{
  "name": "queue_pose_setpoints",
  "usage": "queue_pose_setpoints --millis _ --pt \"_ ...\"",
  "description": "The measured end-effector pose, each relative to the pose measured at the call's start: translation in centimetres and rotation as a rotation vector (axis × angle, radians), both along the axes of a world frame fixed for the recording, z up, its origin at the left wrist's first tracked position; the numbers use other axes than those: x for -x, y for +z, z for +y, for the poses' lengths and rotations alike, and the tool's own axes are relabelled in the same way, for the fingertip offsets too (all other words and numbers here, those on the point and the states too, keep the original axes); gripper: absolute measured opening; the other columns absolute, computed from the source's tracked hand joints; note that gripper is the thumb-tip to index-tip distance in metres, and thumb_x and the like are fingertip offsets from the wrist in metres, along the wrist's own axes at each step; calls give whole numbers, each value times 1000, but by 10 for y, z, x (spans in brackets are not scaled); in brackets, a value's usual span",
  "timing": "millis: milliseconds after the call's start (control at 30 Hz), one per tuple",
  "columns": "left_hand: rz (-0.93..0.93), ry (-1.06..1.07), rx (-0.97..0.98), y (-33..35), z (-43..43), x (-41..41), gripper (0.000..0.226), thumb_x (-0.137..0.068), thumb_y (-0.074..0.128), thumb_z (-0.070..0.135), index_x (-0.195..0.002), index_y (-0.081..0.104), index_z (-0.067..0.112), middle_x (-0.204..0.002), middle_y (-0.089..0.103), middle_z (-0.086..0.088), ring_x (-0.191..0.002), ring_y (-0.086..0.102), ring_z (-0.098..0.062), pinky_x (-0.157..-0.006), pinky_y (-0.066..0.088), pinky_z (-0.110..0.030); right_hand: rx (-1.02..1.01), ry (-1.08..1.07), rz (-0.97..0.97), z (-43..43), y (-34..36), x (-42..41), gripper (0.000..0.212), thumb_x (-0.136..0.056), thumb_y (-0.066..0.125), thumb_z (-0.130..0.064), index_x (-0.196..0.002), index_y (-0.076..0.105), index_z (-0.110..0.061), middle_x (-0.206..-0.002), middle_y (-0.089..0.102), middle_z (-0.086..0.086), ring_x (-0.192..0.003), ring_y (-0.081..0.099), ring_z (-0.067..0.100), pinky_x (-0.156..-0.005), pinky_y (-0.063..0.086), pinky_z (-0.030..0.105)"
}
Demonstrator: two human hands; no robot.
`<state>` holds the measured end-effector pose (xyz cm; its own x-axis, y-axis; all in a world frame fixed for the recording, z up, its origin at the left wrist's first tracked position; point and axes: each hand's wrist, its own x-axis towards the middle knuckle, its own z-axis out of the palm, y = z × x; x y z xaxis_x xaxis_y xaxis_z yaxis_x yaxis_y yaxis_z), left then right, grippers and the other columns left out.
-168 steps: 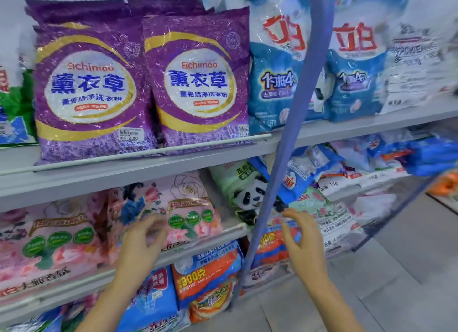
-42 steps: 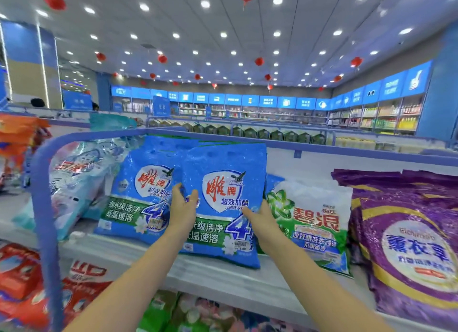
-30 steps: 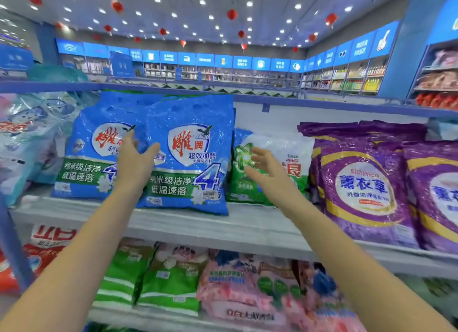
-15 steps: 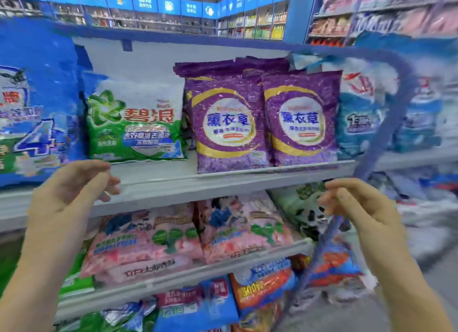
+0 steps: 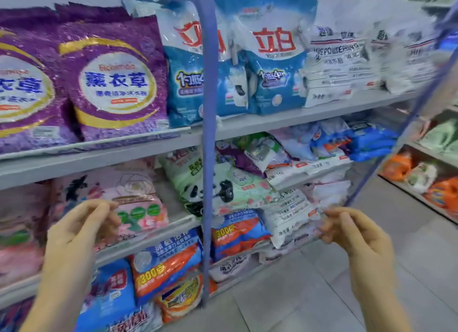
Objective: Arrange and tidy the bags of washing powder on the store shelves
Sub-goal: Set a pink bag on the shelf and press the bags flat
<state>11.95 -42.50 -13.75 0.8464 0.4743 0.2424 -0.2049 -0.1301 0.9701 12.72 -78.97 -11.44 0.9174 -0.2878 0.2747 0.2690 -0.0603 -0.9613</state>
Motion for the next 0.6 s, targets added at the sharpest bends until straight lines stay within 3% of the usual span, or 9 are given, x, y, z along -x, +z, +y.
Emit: queue_pose_setpoints --millis 100,267,433,600 --pt "25 -12 12 2 -69 -25 25 -96 48 12 -79 65 18 -59 63 10 -55 55 -1 -58 48 -16 -16 22 27 -45 -3 -17 60 -56 64 -79 -83 71 -26 -64 65 3 -57 58 17 -58 51 21" --pt "32 -104 16 12 -145 -66 39 -96 48 11 -69 69 28 -59 61 7 -55 53 -7 -50 45 -13 -30 18 44 -105 -8 -56 57 -59 64 -77 -81 71 -24 -66 67 4 -57 58 18 -57 50 21" --pt "74 -115 6 8 -183 -109 34 -96 50 14 -69 68 24 -60 62 5 -59 54 -13 -60 44 -25 -27 7 45 -142 -22 -102 57 -59 63 -78 -81 71 -26 -68 68 -1 -57 58 11 -60 52 20" --pt "84 -99 -2 -6 -200 -146 30 -95 50 13 -72 68 21 -61 64 4 -58 56 -10 -54 46 -15 -1 43 49 -165 -37 -148 67 -59 65 -76 -83 68 -14 -67 66 6 -58 57 14 -59 51 21"
